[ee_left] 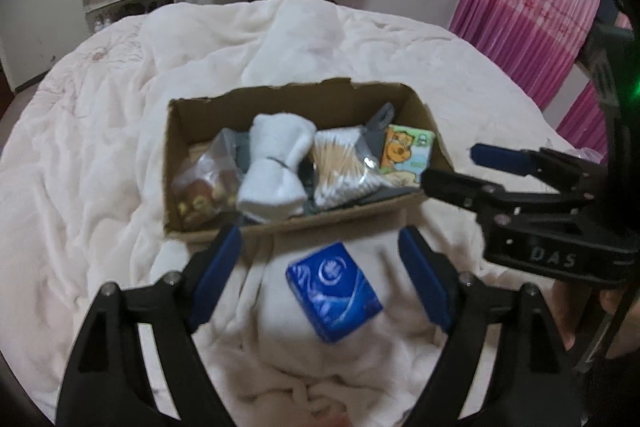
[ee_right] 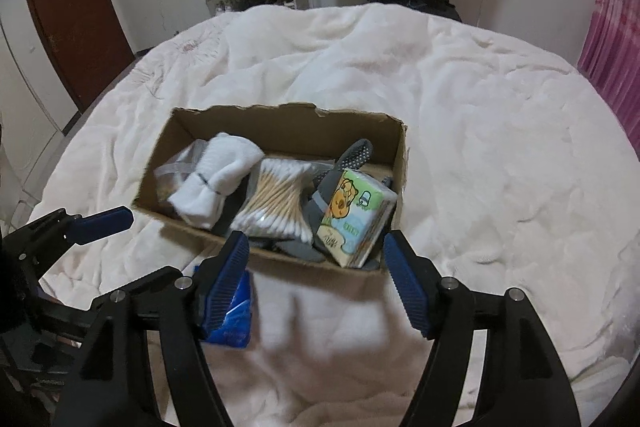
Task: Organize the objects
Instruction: 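Lower the white sock and green tissue pack into the box and open both tools, then move the left tool toward the blue tissue pack beside the box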
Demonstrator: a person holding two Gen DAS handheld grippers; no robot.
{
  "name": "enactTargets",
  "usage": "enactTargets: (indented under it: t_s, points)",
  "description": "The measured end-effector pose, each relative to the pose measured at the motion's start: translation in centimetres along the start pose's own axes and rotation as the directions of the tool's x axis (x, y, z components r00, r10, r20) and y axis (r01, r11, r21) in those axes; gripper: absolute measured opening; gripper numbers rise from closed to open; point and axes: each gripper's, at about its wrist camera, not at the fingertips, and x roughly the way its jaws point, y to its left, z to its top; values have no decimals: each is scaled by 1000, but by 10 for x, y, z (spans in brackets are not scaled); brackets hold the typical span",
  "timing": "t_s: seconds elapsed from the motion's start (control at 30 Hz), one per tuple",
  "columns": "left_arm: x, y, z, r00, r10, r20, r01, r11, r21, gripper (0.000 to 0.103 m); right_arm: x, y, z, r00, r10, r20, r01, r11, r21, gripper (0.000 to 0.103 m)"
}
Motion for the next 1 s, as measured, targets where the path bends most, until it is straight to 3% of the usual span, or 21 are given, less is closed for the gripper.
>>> enactTargets:
  t_s: [0.6, 0.8, 1.0]
  points:
    - [-100, -16, -32, 995, 28, 95, -26, 999, -24, 82, -90, 23, -48, 997, -1, 81, 1, 1000, -1, 73]
    - [-104, -18, -49, 997, 19, 73, -17, 999, -35, 82, -101, 30, -63, 997, 10, 72, -9, 1000, -13, 73]
    - [-85, -19, -69, 1000, 27, 4, -27, 999, -29, 83, -96, 31, -78, 999, 17, 40, -17, 1000, -7, 73]
